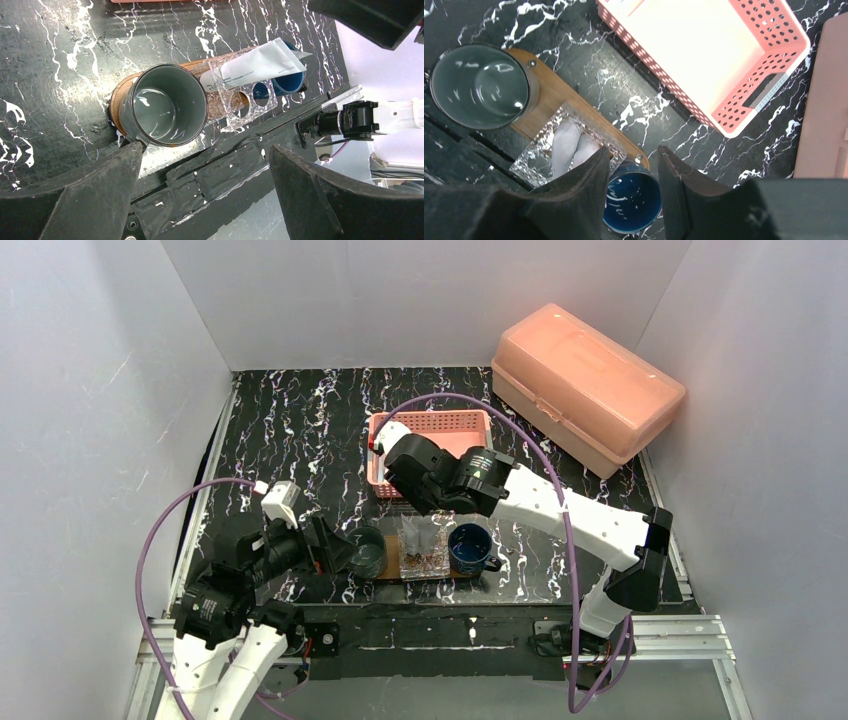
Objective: Prepare toiletry sets of a toothbrush and toothpaste on the tray
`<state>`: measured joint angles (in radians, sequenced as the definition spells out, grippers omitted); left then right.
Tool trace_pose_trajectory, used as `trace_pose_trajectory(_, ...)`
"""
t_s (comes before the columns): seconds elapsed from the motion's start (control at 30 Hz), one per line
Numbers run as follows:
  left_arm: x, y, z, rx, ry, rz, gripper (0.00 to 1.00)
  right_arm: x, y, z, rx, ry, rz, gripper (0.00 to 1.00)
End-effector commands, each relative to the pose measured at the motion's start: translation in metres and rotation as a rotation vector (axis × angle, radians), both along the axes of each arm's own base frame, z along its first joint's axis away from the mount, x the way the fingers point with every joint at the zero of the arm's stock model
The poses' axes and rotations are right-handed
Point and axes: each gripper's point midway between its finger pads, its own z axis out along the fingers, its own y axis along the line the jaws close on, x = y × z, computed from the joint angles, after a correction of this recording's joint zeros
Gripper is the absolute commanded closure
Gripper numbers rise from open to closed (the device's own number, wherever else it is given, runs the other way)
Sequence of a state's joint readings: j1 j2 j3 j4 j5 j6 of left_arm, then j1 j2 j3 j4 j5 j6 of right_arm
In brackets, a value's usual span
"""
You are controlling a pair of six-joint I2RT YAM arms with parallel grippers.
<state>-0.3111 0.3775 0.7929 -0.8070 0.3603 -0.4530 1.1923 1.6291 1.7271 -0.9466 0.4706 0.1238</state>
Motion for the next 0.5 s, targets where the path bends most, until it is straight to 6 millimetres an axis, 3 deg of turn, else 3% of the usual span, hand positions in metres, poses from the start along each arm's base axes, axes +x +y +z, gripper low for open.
trace_pose_trajectory(0.0,0.002,-0.004,-0.002,0.001,0.006,-0.024,0.02,0.021,0.013,0.039,0.129,-0.101,-0.043,0.51)
trace_pose_trajectory(0.27,0.001,-0.004,-0.001,-0.001,0.005,-0.025,0.02,0.048,0.037,0.033,0.201,-0.080,-0.071,0.47)
trace_pose_trajectory(0.47,0.001,-0.005,-0.001,-0.003,0.004,-0.031,0.02,0.073,0.052,0.013,0.222,-0.040,-0.113,0.44)
